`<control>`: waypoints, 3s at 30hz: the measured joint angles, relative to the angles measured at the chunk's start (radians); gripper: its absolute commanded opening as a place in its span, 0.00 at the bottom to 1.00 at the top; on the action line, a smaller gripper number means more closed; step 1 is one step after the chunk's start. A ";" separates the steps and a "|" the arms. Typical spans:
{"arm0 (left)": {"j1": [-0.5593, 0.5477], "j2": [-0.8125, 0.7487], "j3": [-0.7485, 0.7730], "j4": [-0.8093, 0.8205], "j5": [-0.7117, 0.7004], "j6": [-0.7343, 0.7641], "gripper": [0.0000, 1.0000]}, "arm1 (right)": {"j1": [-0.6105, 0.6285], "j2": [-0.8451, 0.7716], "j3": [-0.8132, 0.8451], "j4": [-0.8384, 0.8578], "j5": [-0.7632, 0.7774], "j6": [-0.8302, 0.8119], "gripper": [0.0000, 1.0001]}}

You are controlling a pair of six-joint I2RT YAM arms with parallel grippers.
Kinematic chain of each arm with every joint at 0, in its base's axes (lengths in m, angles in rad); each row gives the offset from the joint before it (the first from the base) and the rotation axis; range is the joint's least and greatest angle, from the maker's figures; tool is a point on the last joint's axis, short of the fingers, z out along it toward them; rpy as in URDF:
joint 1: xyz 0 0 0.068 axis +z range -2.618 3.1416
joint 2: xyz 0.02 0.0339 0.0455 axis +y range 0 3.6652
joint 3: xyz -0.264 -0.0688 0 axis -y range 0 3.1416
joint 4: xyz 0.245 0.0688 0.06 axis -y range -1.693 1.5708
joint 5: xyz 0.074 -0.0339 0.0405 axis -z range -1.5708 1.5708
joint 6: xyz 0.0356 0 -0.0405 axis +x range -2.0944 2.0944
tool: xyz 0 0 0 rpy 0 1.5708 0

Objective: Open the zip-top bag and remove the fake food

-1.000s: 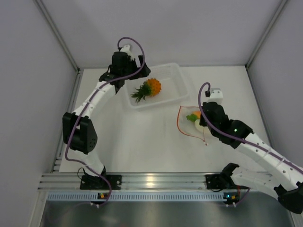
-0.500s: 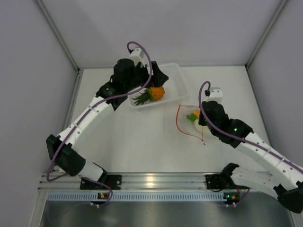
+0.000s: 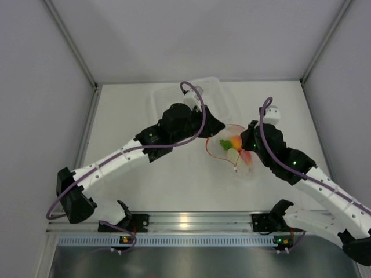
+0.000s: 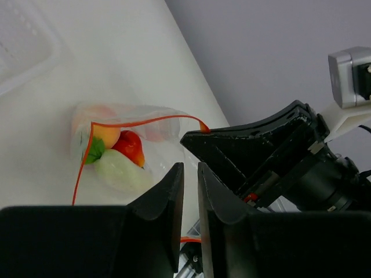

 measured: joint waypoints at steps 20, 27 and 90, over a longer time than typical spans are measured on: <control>-0.061 0.177 -0.087 0.113 -0.026 -0.084 0.00 | -0.010 0.000 -0.149 0.224 -0.082 0.167 0.00; -0.146 0.180 -0.093 0.111 -0.105 -0.043 0.00 | -0.039 -0.002 -0.148 0.233 -0.053 0.147 0.00; -0.130 0.347 -0.066 -0.160 -0.175 0.209 0.00 | -0.230 -0.066 -0.126 0.273 -0.620 -0.093 0.00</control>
